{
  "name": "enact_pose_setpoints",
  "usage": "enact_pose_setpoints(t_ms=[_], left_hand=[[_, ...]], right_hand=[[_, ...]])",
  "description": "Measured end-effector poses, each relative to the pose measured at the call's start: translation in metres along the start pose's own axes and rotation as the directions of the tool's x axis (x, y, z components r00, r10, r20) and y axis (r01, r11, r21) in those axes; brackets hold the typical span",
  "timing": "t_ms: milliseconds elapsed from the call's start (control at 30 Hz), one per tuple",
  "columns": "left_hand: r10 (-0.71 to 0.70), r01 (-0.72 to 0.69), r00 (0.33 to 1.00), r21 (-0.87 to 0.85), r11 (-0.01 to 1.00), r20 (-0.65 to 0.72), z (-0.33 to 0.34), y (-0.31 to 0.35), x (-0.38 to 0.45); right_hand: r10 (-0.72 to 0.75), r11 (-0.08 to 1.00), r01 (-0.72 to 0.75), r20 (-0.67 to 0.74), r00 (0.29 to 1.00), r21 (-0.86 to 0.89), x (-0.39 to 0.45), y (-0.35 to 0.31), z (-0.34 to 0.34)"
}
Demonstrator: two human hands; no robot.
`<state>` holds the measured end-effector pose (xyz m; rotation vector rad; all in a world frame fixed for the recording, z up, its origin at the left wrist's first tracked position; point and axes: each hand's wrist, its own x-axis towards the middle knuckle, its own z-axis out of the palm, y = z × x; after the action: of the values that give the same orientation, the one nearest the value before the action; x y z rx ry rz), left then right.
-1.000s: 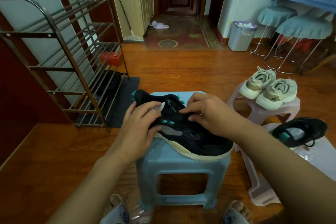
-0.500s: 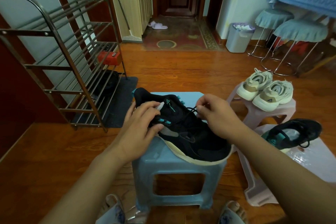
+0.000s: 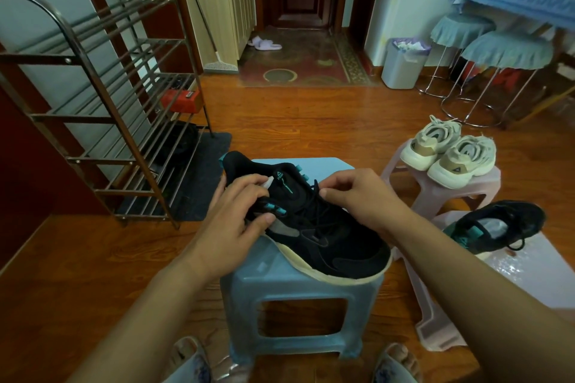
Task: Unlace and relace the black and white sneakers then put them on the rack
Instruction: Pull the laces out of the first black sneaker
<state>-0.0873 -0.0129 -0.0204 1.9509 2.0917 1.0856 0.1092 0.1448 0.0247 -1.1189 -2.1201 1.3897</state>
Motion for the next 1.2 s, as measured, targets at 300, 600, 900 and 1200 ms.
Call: enact_pose_setpoints(t_ms=[300, 600, 900, 1200], left_hand=[[0.021, -0.021, 1.000, 0.019, 1.000, 0.015, -0.003, 0.002, -0.001], [-0.001, 0.000, 0.999, 0.033, 0.999, 0.034, -0.004, 0.000, 0.000], [0.002, -0.003, 0.999, 0.033, 0.999, 0.039, -0.007, -0.001, 0.000], [0.003, -0.003, 0.999, 0.025, 1.000, 0.033, -0.006, 0.001, 0.001]], right_hand=[[-0.078, 0.984, 0.081, 0.026, 0.997, -0.160, 0.004, 0.000, 0.009], [-0.163, 0.980, 0.166, 0.029, 0.986, -0.114, 0.004, 0.005, -0.008], [-0.486, 0.696, 0.371, -0.023, 0.874, -0.615, 0.014, 0.007, -0.010], [-0.351, 0.840, 0.274, -0.083, 0.933, -0.469, 0.004, 0.008, -0.033]])
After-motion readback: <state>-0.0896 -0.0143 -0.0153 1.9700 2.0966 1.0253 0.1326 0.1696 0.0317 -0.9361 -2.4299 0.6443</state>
